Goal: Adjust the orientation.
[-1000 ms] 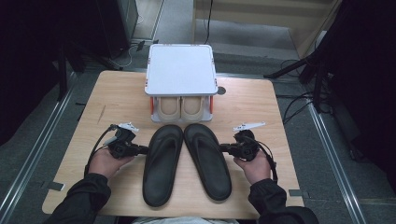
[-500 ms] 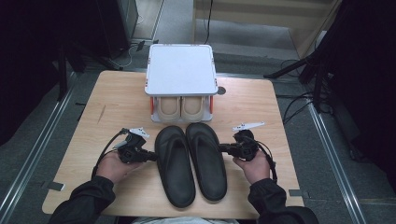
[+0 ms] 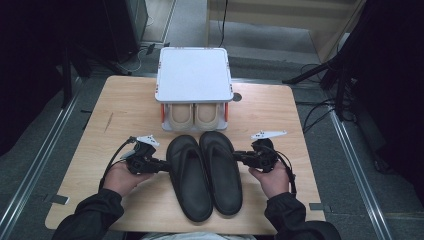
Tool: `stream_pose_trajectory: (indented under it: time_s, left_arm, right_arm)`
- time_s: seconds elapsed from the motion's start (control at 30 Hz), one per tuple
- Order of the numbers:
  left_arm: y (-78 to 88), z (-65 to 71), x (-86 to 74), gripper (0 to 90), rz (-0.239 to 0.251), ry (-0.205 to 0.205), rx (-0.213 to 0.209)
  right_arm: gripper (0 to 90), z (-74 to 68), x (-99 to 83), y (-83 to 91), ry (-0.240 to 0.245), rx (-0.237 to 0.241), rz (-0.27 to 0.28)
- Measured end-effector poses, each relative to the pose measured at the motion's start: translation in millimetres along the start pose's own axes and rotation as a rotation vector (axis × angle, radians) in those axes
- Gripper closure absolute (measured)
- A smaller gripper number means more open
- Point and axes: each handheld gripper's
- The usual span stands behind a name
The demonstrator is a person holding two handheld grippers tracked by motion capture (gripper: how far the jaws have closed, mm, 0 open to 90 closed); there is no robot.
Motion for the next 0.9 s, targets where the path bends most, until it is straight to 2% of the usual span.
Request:
stream_pose_trajectory:
  time_s: [0.07,0.13,0.33,0.43,0.6,0.8,0.9]
  left_arm:
    - [4.2,-0.6,1.2,77.0,0.022,0.007,0.003]
    - [7.6,-2.2,2.6,68.8,0.045,0.017,0.002]
    - [18.6,-7.4,3.6,61.3,0.079,0.008,0.023]
    - [23.4,-10.9,2.6,57.0,0.088,0.011,0.045]
    - [30.1,-18.4,0.9,54.0,0.097,0.028,0.054]
    - [31.2,-24.8,0.2,49.9,0.111,0.042,0.081]
    - [31.9,-27.4,0.1,49.0,0.115,0.045,0.084]
  right_arm:
    - [75.6,-5.1,-1.4,1.0,0.002,0.004,0.015]
    - [74.1,-11.9,-3.0,2.5,0.008,0.000,0.039]
    - [68.3,-25.2,-8.7,3.7,0.032,0.015,0.085]
    - [66.9,-29.4,-11.9,-0.2,0.018,0.036,0.082]
    - [60.5,-38.3,-19.1,-11.8,0.031,0.046,0.053]
    - [60.8,-49.1,-26.3,-24.9,0.026,0.022,0.052]
    - [58.9,-51.6,-28.4,-29.5,0.019,0.025,0.046]
Point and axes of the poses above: each handheld gripper's, and its own axes: y roughly backward along the jaws, x roughly out of its top, z roughly to its right, and after that the axes turned 14 degrees about -y, right-handed
